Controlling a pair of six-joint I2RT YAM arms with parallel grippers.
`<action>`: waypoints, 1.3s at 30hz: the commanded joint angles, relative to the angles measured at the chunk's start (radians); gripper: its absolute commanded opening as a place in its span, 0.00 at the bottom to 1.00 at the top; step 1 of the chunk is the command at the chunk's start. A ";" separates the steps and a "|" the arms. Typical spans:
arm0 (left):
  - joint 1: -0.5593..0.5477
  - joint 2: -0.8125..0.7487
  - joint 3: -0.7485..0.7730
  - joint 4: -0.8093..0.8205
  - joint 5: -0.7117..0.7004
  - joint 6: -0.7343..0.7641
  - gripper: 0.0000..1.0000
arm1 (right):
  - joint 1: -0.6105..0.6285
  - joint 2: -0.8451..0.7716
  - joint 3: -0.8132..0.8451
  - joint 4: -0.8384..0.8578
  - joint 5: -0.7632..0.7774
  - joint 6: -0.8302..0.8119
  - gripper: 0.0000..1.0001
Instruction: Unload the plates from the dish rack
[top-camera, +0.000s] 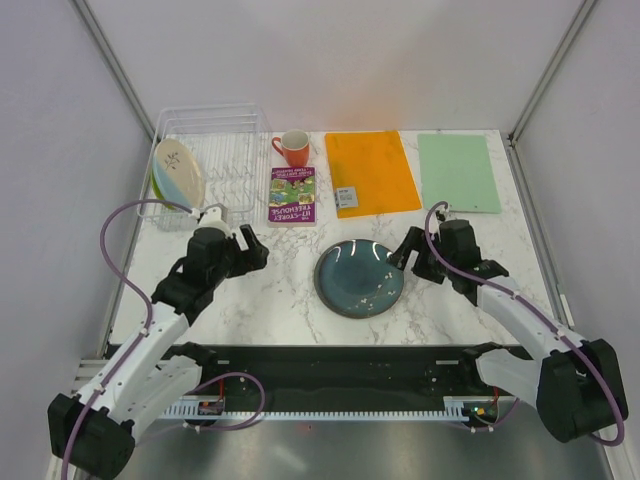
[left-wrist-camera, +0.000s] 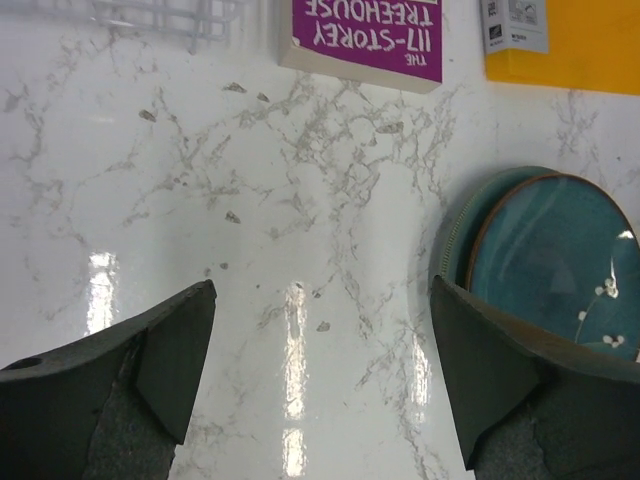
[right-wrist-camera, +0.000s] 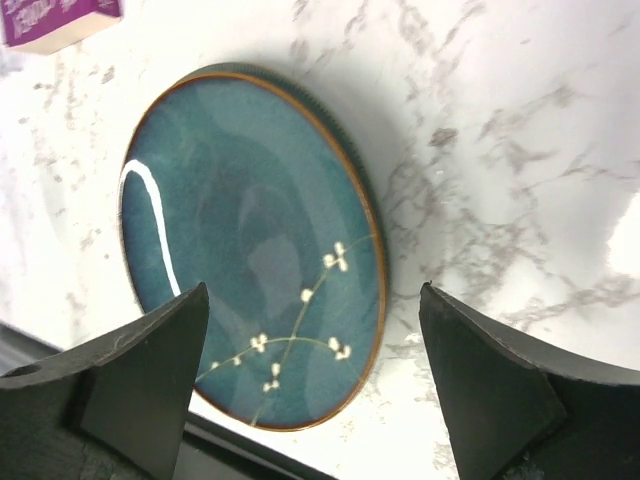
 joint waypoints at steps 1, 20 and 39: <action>0.001 0.051 0.155 0.007 -0.172 0.127 0.95 | -0.001 -0.034 0.056 -0.121 0.136 -0.088 0.93; 0.312 0.686 0.671 0.119 -0.560 0.444 0.99 | -0.001 0.068 0.102 -0.100 0.126 -0.193 0.96; 0.501 0.933 0.852 0.135 -0.454 0.440 0.97 | 0.001 0.263 0.109 0.014 0.057 -0.213 0.96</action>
